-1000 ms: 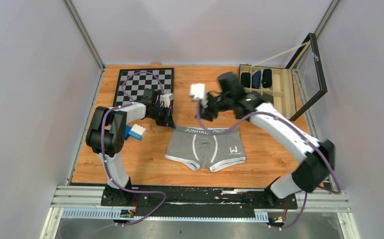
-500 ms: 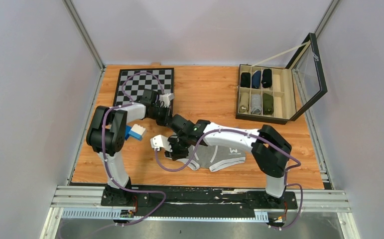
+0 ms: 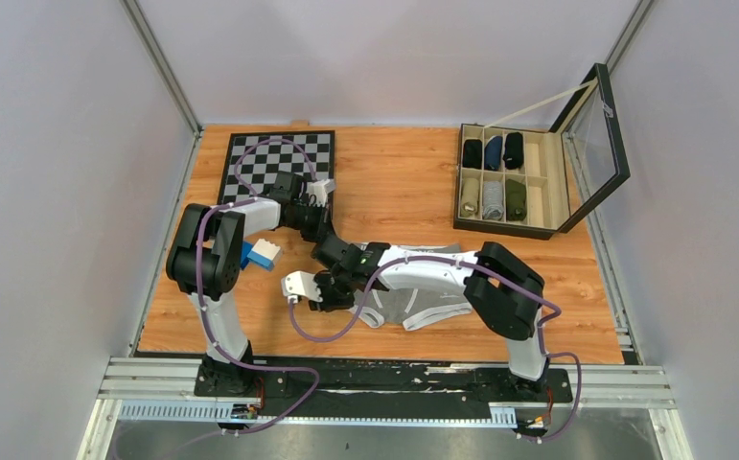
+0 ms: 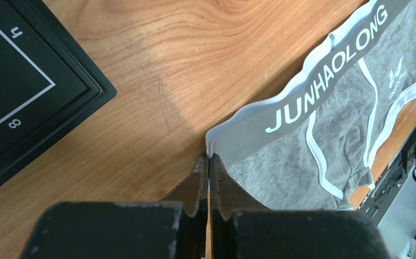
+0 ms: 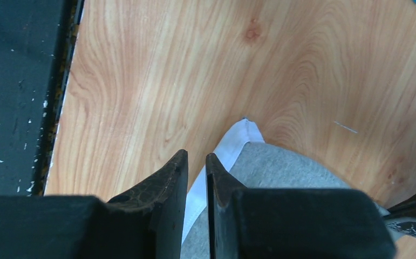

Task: Roll the underwear
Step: Fold the underwear at the center of the board.

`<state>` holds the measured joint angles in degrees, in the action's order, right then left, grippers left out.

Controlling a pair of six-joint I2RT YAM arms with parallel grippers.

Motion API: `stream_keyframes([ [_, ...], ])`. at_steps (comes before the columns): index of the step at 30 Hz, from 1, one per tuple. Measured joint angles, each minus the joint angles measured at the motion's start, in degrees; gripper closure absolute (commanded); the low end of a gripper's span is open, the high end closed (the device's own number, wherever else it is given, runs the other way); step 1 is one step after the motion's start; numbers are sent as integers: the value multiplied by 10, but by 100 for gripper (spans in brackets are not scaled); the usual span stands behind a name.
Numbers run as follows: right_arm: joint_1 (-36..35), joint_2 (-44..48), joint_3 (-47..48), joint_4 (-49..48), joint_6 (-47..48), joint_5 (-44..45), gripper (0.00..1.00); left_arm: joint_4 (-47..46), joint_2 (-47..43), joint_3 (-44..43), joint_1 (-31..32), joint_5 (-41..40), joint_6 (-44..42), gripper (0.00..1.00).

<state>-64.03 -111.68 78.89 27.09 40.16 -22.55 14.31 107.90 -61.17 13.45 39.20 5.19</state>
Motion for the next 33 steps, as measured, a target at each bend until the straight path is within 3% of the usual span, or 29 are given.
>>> stream_keyframes([
  [11, 0, -45, 2, -32, -1, 19, 81, 0, 0, 0, 0, 5, 0, 100],
  [33, 0, -33, 27, -23, -2, 31, 87, 0, 10, 0, 0, 24, 0, 100],
])
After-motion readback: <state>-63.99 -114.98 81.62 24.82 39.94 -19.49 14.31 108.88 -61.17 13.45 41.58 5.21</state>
